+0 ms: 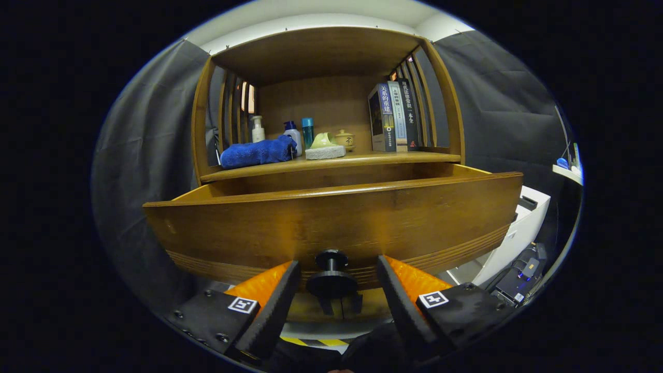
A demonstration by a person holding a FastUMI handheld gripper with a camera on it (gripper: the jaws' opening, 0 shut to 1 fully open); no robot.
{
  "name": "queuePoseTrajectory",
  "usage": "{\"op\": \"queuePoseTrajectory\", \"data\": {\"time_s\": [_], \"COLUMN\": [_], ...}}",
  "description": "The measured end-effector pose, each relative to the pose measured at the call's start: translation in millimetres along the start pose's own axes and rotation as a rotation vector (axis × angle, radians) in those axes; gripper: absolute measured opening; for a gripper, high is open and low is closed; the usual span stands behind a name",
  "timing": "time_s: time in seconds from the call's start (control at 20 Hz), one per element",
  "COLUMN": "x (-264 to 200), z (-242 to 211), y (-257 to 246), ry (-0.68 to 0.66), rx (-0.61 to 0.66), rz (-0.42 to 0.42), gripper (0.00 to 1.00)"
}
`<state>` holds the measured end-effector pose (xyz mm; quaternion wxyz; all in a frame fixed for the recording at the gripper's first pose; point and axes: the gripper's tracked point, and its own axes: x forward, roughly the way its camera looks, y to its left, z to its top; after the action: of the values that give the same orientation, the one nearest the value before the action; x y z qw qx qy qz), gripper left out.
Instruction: Pull open the drawer, take out the items inside it, and place them on the countertop above the cabinet.
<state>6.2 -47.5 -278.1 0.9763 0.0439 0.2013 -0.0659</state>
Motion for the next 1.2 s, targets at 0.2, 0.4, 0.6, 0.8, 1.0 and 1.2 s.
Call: {"op": "queuePoseTrajectory", "data": {"time_s": [0.2,0.4,0.6,0.8,1.0,1.2], "x": [18,42,70,91,111,123], "z": [12,19,26,33,38,40], "y": [0,0,0,0,1,1], "ry": [-0.021,-0.034,-0.040,-0.051,-0.045,-0.044], "rx": [-0.025,-0.048,-0.063,-0.070,-0.053,-0.054], "rz": [-0.003,-0.010,-0.015,-0.012,-0.012,-0.011], "gripper": [0.98,0.98,0.98,0.98,0.97,0.98]}}
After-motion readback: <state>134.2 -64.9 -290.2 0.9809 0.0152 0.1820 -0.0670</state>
